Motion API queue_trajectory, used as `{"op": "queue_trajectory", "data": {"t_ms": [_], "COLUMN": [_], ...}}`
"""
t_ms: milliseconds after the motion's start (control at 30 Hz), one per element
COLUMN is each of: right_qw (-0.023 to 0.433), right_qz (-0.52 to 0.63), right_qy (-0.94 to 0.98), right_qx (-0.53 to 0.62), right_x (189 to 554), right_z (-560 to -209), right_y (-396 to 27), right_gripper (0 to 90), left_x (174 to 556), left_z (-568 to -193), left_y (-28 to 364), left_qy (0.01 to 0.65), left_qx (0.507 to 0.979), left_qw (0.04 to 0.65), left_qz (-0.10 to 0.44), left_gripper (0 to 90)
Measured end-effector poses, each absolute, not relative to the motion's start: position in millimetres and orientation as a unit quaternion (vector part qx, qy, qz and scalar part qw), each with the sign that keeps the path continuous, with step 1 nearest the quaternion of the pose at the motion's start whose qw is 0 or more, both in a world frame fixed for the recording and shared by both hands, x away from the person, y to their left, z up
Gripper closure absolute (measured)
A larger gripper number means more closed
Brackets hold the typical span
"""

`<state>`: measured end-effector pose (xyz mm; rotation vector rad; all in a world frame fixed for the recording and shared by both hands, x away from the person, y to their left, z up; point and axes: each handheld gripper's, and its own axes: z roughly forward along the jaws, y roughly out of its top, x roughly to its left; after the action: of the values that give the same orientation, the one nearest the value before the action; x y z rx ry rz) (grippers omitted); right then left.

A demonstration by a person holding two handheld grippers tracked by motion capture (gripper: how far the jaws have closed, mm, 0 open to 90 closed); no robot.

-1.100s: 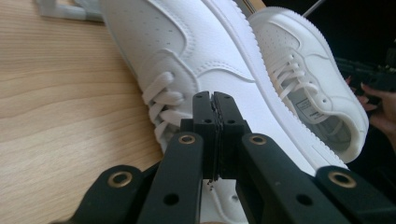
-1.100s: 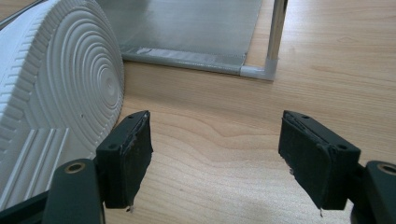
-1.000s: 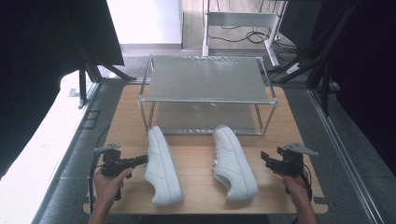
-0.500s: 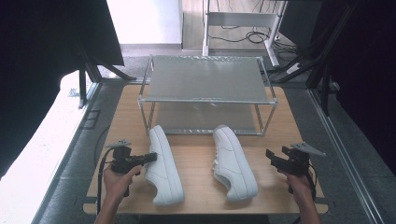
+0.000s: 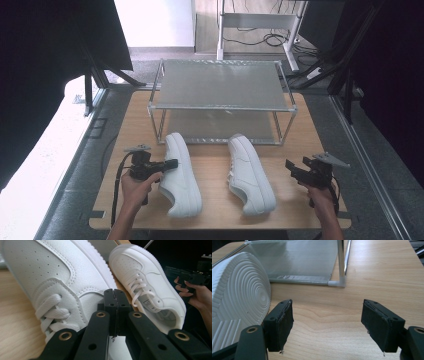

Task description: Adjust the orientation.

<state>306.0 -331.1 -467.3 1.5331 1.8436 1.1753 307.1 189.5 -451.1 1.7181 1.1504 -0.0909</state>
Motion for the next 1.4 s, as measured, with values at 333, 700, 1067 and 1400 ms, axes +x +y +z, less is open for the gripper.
{"op": "queue_trajectory", "data": {"t_ms": [333,700,1067,1400], "right_qw": [0.239,0.239,0.243,0.244], "right_qz": [0.431,0.426,0.42,0.417], "right_qy": [0.659,0.659,0.664,0.662], "right_qx": [0.569,0.572,0.569,0.573], "right_x": [304.4,304.8,304.6,304.1], "right_z": [-466.4,-468.6,-469.7,-470.6], "right_y": [-340.7,-342.0,-337.4,-337.6], "right_gripper": [26.3,26.7,28.0,27.9], "left_x": [324.4,343.6,356.7,321.5], "left_z": [-439.7,-439.4,-432.3,-420.7], "left_y": [149.7,107.6,64.6,86.6], "left_qy": [0.457,0.437,0.41,0.387], "left_qx": [0.746,0.777,0.8,0.79], "left_qw": [0.483,0.453,0.437,0.475], "left_qz": [-0.026,-0.028,-0.027,-0.019], "left_gripper": [90.0,88.8,86.4,90.0]}}
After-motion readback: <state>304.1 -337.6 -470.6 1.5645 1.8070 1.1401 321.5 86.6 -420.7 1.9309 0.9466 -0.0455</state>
